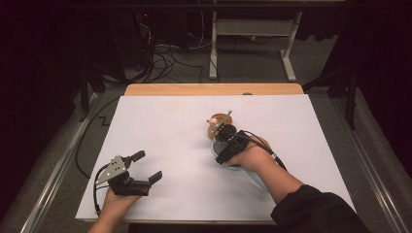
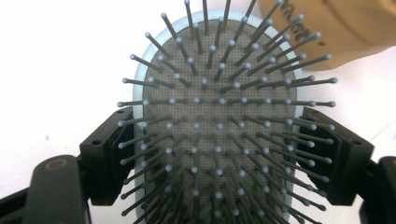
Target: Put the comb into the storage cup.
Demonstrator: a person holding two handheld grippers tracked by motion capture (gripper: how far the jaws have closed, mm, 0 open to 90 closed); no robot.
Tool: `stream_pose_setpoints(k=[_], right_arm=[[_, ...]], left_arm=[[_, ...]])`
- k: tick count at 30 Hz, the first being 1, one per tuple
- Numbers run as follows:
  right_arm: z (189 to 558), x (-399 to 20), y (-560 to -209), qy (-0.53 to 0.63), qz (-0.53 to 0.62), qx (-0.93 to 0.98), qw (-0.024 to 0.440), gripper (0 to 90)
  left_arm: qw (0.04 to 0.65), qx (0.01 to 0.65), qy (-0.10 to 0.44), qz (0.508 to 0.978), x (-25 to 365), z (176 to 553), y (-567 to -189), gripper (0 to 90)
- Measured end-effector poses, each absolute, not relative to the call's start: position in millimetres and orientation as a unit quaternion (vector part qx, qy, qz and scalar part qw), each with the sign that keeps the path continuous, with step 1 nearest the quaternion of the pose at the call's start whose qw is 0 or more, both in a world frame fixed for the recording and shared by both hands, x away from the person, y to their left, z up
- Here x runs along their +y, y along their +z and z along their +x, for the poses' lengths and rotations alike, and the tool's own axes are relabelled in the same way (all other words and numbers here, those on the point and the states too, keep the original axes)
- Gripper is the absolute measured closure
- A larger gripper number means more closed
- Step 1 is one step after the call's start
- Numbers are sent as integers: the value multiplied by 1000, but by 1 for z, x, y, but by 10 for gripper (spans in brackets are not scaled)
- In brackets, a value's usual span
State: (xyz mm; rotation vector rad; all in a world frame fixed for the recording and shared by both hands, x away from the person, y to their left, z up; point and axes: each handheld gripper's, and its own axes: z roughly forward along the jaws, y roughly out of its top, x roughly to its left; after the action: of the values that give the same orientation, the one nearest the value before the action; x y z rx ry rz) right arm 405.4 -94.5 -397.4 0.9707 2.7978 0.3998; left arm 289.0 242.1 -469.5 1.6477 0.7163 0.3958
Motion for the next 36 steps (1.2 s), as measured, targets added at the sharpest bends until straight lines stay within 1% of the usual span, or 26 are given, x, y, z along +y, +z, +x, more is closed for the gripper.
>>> stream_pose_setpoints(k=[7, 13, 18, 34, 36], right_arm=[[399, -103, -381, 162, 331, 925, 97, 211], [393, -111, -373, 182, 333, 919, 109, 210], [389, -117, -370, 194, 334, 914, 121, 211], [380, -131, -370, 244, 340, 898, 135, 211], [379, -132, -370, 251, 340, 895, 143, 210]], left_arm=[[608, 314, 178, 707, 244, 289, -468, 5], [610, 313, 183, 704, 245, 287, -468, 5], [611, 310, 186, 704, 245, 287, -467, 5], [610, 310, 189, 705, 245, 286, -467, 5], [610, 310, 188, 704, 245, 286, -467, 5]])
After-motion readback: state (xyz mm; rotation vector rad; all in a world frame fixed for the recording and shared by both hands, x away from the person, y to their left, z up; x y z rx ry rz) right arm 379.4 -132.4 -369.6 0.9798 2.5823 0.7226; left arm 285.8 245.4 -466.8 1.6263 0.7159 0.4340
